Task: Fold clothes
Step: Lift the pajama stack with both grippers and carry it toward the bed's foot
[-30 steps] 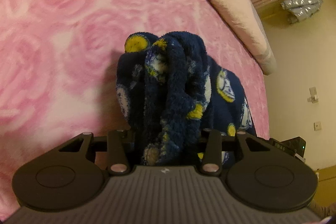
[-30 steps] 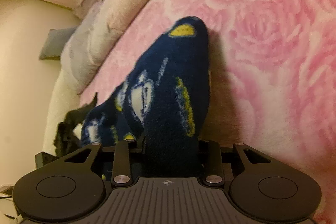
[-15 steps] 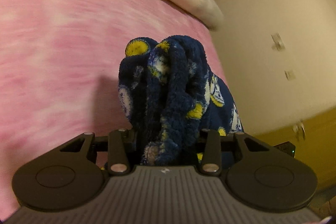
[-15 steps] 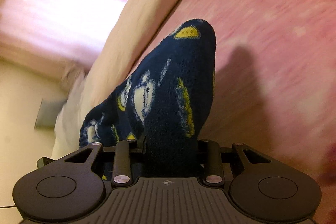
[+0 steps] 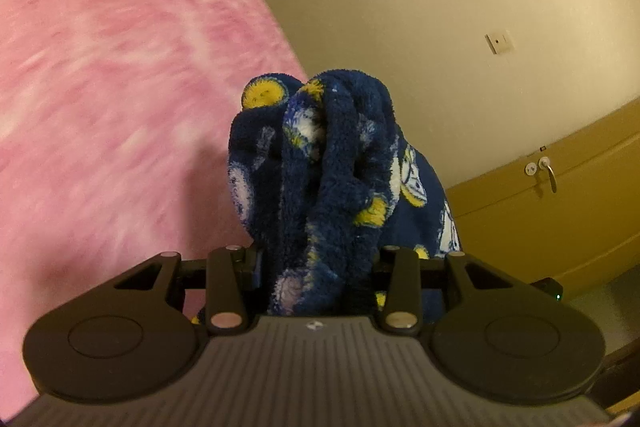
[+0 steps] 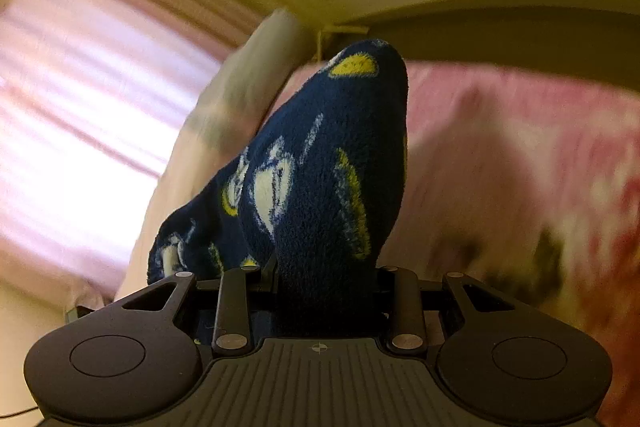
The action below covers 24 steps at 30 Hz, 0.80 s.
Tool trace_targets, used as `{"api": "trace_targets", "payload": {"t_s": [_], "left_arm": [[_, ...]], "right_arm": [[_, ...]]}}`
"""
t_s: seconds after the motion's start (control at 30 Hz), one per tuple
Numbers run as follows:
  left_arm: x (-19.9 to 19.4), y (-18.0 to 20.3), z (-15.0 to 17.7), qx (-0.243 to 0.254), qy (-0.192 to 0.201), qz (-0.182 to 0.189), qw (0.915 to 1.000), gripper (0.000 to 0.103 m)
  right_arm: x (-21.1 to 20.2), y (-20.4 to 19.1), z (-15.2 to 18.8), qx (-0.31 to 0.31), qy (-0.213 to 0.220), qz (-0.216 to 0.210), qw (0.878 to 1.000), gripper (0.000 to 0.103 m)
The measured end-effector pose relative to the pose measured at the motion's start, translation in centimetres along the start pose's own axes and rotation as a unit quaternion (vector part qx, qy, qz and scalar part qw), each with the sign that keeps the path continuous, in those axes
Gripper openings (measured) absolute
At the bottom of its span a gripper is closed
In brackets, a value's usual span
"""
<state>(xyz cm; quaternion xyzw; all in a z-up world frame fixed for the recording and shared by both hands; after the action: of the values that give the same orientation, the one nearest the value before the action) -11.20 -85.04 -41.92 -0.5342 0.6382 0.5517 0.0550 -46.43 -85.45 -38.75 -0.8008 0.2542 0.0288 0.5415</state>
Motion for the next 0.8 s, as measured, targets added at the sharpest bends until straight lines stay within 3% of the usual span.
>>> {"api": "trace_targets", "payload": {"t_s": [0.2,0.27,0.3,0.33,0.37,0.43,0.47,0.53,0.57,0.67,0.8], "left_arm": [[3.1,1.4,-4.6,0.030,0.011,-0.006,0.9995,0.036],[4.3,1.0,-5.8,0.036,0.015,-0.028,0.9989,0.042],[4.9,0.6,-6.2,0.036,0.016,-0.044,0.9983,0.044],[5.3,-0.3,-6.5,0.029,0.014,-0.067,0.9973,0.045],[5.7,-1.2,-6.7,0.017,0.010,-0.094,0.9954,0.045],[5.5,-2.9,-6.9,-0.001,0.016,-0.136,0.9906,0.046],[4.8,-3.2,-6.9,-0.004,0.028,-0.144,0.9891,0.051],[3.3,-3.8,-6.9,-0.010,0.051,-0.161,0.9857,0.051],[2.6,-3.8,-6.9,-0.006,0.063,-0.168,0.9838,0.048],[0.2,-1.0,-6.3,0.065,0.098,-0.181,0.9764,0.030],[-0.9,3.1,-3.1,0.170,0.104,-0.179,0.9635,0.007]], "right_arm": [[2.6,2.8,-5.3,0.005,0.028,-0.009,1.000,0.033],[3.7,3.8,-6.5,0.001,0.032,-0.008,0.999,0.036],[4.1,4.4,-6.9,-0.003,0.038,0.013,0.999,0.044],[4.4,5.0,-7.3,-0.008,0.045,0.034,0.998,0.059],[4.8,5.6,-7.6,-0.013,0.051,0.055,0.997,0.064],[4.7,6.3,-7.8,-0.027,0.069,0.101,0.992,0.067],[4.2,6.2,-7.4,-0.034,0.076,0.117,0.990,0.067],[2.9,5.8,-6.4,-0.048,0.090,0.141,0.985,0.067],[2.1,5.3,-5.7,-0.058,0.096,0.150,0.982,0.067],[0.6,3.4,-3.6,-0.097,0.102,0.179,0.974,0.067],[1.9,0.7,-1.8,-0.165,0.080,0.206,0.961,0.067]]}}
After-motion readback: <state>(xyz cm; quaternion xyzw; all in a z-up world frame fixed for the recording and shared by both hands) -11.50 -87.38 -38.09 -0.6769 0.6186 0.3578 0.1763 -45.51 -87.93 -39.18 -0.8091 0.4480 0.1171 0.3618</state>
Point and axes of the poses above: each gripper's, at about its wrist camera, not at the fingertips, and x roughly the way its jaws point, y to its right, z to its underside, the point moved 5 cm from there along x, roughly the way its jaws point, and after that the axes turned 14 degrees about -z, right-handed, at the moved point
